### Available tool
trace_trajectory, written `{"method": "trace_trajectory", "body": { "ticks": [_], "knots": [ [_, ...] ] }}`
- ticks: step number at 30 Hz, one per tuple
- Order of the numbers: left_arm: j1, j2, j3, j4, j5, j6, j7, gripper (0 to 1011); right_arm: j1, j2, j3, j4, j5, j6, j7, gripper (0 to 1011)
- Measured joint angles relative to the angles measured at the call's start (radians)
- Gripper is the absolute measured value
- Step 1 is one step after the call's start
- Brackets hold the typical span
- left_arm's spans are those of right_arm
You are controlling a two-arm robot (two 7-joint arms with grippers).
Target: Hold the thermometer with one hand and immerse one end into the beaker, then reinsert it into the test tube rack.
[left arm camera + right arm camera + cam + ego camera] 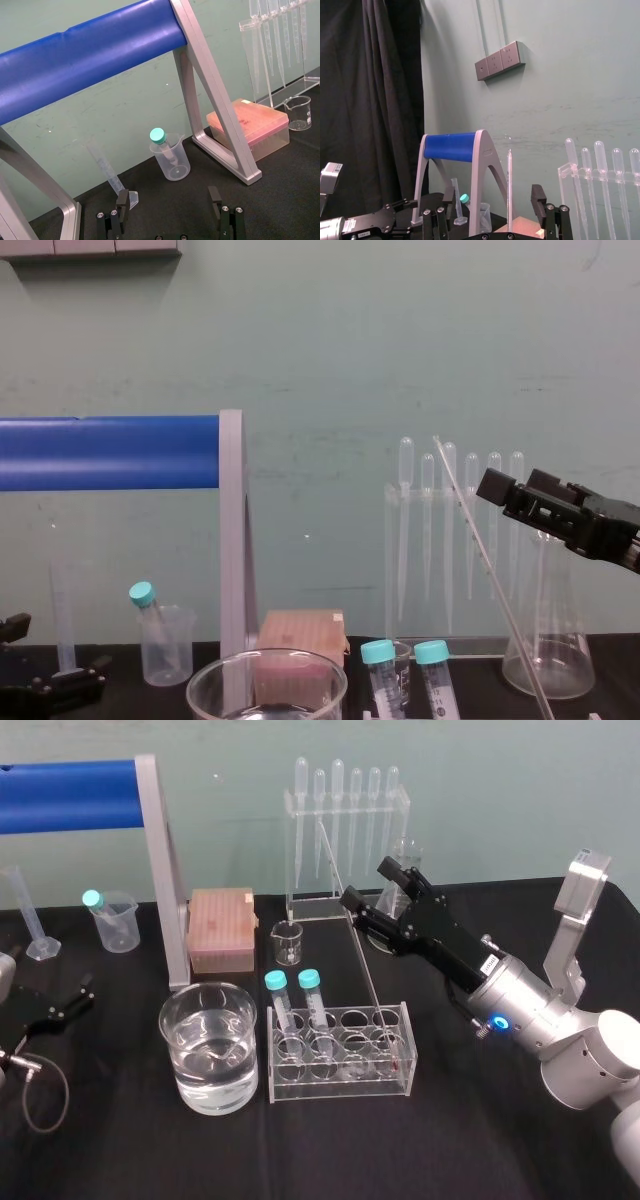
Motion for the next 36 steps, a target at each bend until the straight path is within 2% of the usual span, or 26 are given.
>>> {"method": "trace_trajectory", "body": {
  "ticks": [3, 13, 16, 17, 18, 19, 20, 21, 23, 28, 33, 36],
  "knots": [
    [0.000, 0.000, 0.000, 0.000, 0.000, 0.000, 0.000, 1008, 0.000, 0.000, 0.000, 0.000, 0.000, 0.000, 0.000, 1003],
    [0.000, 0.000, 0.000, 0.000, 0.000, 0.000, 0.000, 1008, -0.002, 0.001, 0.001, -0.004, -0.005, 0.002, -0.010, 1003],
    [0.000, 0.000, 0.000, 0.000, 0.000, 0.000, 0.000, 1008, -0.039, 0.014, 0.024, -0.063, -0.068, 0.024, -0.142, 1003],
    [0.000, 0.000, 0.000, 0.000, 0.000, 0.000, 0.000, 1008, -0.063, 0.021, 0.039, -0.099, -0.116, 0.038, -0.226, 1003],
    [0.000, 0.000, 0.000, 0.000, 0.000, 0.000, 0.000, 1008, -0.063, 0.021, 0.039, -0.099, -0.116, 0.038, -0.226, 1003],
    [0.000, 0.000, 0.000, 0.000, 0.000, 0.000, 0.000, 1008, -0.087, 0.029, 0.052, -0.135, -0.166, 0.057, -0.306, 1003],
    [0.000, 0.000, 0.000, 0.000, 0.000, 0.000, 0.000, 1008, -0.098, 0.034, 0.058, -0.152, -0.196, 0.068, -0.347, 1003],
    [0.000, 0.000, 0.000, 0.000, 0.000, 0.000, 0.000, 1008, -0.119, 0.041, 0.068, -0.182, -0.256, 0.090, -0.429, 1003],
    [0.000, 0.000, 0.000, 0.000, 0.000, 0.000, 0.000, 1008, -0.150, 0.046, 0.087, -0.218, -0.325, 0.127, -0.527, 1003],
    [0.000, 0.000, 0.000, 0.000, 0.000, 0.000, 0.000, 1008, -0.198, 0.049, 0.115, -0.256, -0.398, 0.185, -0.636, 1003],
    [0.000, 0.000, 0.000, 0.000, 0.000, 0.000, 0.000, 1008, -0.233, 0.042, 0.138, -0.265, -0.427, 0.219, -0.680, 1003],
    [0.000, 0.000, 0.000, 0.000, 0.000, 0.000, 0.000, 1008, -0.242, 0.036, 0.144, -0.262, -0.431, 0.224, -0.684, 1003]
  ]
}}
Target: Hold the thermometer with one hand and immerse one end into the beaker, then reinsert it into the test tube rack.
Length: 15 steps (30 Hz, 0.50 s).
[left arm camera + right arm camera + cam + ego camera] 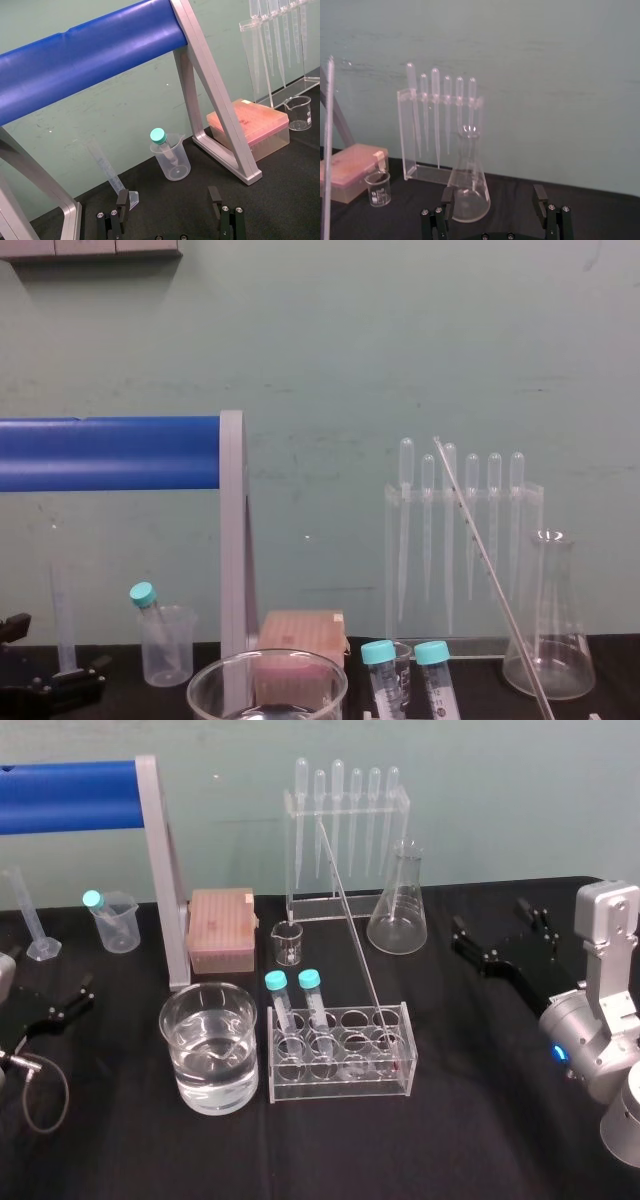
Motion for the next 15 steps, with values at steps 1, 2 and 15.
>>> {"method": "trace_trajectory", "body": {
  "ticks": [1, 2, 15],
  "knots": [
    [0.000, 0.000, 0.000, 0.000, 0.000, 0.000, 0.000, 1008, -0.003, -0.002, 0.002, 0.002, 0.000, 0.001, 0.000, 1003],
    [0.000, 0.000, 0.000, 0.000, 0.000, 0.000, 0.000, 1008, -0.005, -0.007, 0.006, 0.007, 0.000, 0.003, 0.001, 1003],
    [0.000, 0.000, 0.000, 0.000, 0.000, 0.000, 0.000, 1008, -0.006, -0.009, 0.008, 0.010, 0.002, 0.004, 0.006, 1003]
  ]
}}
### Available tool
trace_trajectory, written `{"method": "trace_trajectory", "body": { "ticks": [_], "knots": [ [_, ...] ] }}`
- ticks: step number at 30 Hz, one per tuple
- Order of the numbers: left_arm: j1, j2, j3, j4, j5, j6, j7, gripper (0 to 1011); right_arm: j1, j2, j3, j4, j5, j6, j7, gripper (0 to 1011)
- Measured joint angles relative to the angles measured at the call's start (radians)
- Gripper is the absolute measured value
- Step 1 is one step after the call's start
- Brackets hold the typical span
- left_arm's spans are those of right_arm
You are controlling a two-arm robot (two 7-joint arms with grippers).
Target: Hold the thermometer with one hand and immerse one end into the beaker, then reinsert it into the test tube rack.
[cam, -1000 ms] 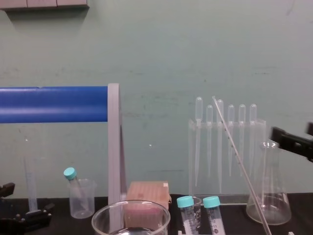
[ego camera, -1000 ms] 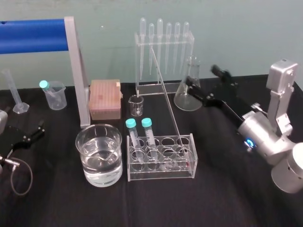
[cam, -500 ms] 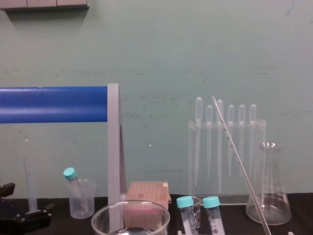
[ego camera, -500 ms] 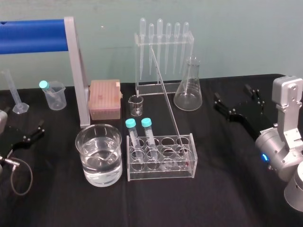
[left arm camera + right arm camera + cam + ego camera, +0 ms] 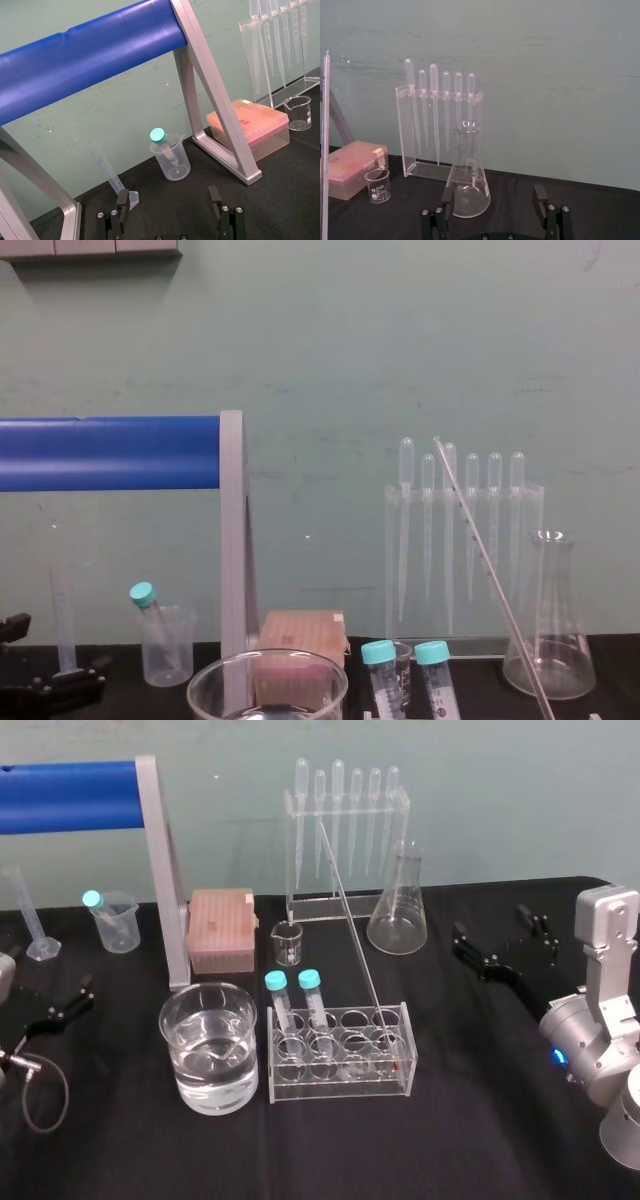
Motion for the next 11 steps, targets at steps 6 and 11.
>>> {"method": "trace_trajectory", "body": {
  "ticks": [6, 11],
  "knots": [
    [0.000, 0.000, 0.000, 0.000, 0.000, 0.000, 0.000, 1008, 0.001, 0.001, -0.001, -0.002, 0.000, -0.001, -0.002, 1003],
    [0.000, 0.000, 0.000, 0.000, 0.000, 0.000, 0.000, 1008, 0.001, 0.002, -0.002, -0.002, -0.001, -0.002, -0.002, 1003]
  ]
}}
